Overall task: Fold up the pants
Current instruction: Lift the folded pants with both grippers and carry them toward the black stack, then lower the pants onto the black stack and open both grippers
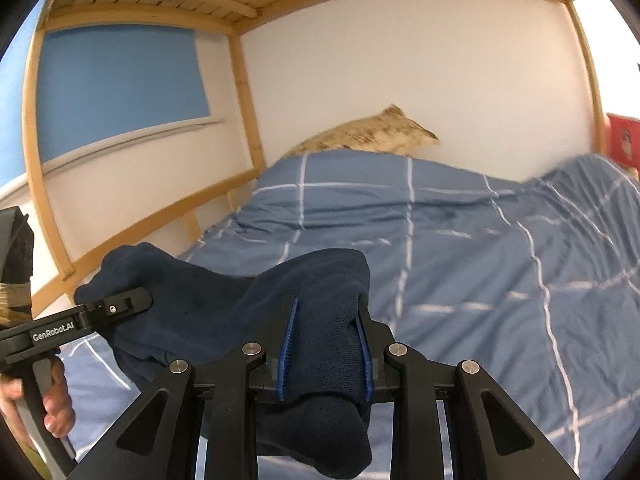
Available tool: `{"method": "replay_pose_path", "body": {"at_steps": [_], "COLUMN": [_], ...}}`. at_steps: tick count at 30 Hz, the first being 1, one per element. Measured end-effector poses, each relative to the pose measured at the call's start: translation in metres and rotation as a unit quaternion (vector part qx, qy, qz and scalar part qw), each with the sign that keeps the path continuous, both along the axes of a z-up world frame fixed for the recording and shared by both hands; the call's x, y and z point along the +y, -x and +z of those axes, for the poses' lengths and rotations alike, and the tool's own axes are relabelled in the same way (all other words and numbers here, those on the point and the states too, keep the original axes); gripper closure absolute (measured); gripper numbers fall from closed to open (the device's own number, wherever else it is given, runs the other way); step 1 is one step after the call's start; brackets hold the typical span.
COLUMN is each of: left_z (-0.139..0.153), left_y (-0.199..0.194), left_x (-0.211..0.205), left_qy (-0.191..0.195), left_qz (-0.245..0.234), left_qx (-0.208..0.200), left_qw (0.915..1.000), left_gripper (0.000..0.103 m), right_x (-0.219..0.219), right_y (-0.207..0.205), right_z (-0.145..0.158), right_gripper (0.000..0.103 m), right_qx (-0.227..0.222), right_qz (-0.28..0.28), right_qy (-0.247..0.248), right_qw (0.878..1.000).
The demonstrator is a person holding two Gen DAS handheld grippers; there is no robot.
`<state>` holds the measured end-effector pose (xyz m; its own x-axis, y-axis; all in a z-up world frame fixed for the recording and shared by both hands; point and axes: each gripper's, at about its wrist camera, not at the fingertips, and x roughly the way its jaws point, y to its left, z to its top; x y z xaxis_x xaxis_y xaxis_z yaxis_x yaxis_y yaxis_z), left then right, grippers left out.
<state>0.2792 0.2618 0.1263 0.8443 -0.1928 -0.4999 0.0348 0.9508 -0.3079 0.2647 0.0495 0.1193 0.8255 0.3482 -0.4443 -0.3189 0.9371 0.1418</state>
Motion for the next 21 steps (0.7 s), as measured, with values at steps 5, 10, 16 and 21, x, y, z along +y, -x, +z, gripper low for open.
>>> {"method": "replay_pose_path", "body": {"at_steps": [5, 10, 16, 21], "left_z": [0.017, 0.014, -0.026, -0.061], "left_y": [-0.019, -0.044, -0.056, -0.052], "left_x": [0.034, 0.060, 0.092, 0.106], "left_qy": [-0.006, -0.019, -0.026, -0.027], "left_qz": [0.014, 0.015, 0.029, 0.026], "left_qx": [-0.016, -0.004, 0.023, 0.051], "left_qw": [0.9998, 0.9997, 0.9990, 0.9980], "left_gripper": [0.074, 0.074, 0.074, 0.074], "right_x": [0.036, 0.064, 0.094, 0.112], "right_y": [-0.022, -0.049, -0.077, -0.085], "right_z": [0.018, 0.014, -0.022, -0.060], "right_gripper": [0.076, 0.076, 0.076, 0.076], "right_qx": [-0.025, -0.020, 0.010, 0.037], "right_qz": [0.012, 0.018, 0.029, 0.036], "right_qy": [0.010, 0.004, 0.003, 0.015], "right_qw": [1.000, 1.000, 1.000, 0.999]}}
